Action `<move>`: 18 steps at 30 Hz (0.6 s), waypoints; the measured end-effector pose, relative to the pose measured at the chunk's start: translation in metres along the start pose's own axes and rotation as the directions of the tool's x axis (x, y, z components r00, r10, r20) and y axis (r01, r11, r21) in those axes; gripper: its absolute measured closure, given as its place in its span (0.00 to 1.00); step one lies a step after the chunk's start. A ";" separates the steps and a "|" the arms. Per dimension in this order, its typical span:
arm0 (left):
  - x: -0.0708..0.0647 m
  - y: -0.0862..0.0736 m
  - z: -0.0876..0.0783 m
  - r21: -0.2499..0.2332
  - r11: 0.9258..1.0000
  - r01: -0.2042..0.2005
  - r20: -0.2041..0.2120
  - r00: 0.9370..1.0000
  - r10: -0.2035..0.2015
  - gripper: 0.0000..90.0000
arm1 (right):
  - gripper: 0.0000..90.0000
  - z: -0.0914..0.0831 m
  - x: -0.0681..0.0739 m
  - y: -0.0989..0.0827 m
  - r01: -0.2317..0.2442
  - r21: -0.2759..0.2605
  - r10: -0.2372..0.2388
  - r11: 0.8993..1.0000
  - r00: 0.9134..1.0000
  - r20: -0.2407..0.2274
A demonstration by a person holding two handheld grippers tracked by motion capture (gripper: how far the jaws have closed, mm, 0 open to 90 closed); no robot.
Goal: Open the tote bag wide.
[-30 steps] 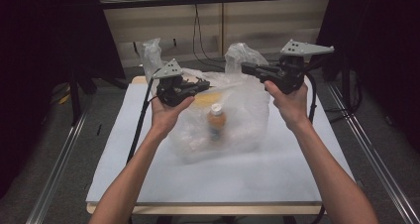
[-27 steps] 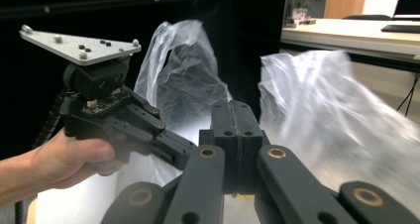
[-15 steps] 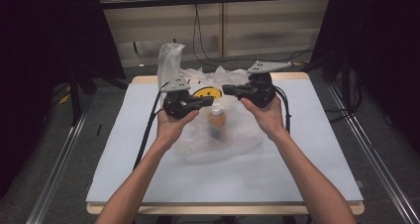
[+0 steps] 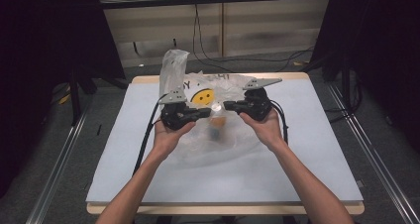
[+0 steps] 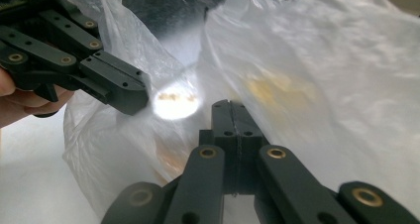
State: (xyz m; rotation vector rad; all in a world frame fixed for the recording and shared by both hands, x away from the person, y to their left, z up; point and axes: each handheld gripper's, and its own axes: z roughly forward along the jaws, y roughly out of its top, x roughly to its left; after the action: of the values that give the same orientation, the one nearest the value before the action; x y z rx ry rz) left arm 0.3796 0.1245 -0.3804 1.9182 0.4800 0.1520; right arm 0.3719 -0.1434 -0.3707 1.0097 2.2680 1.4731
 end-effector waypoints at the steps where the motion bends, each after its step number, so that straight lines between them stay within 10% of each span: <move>1: 0.002 -0.004 0.000 0.006 1.000 0.009 -0.002 1.000 -0.009 1.00 | 1.00 0.000 -0.001 -0.003 -0.005 0.000 0.005 1.000 1.000 -0.001; 18: -0.003 -0.038 0.009 0.126 0.992 -0.006 0.013 1.000 0.005 1.00 | 1.00 0.001 0.004 -0.039 -0.002 0.067 0.005 0.998 0.999 -0.036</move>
State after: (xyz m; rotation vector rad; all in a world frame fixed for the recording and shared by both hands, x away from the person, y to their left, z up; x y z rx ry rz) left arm 0.3697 0.1272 -0.4186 2.0430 0.4854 0.1149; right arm 0.3535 -0.1499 -0.4049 1.0144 2.3566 1.4365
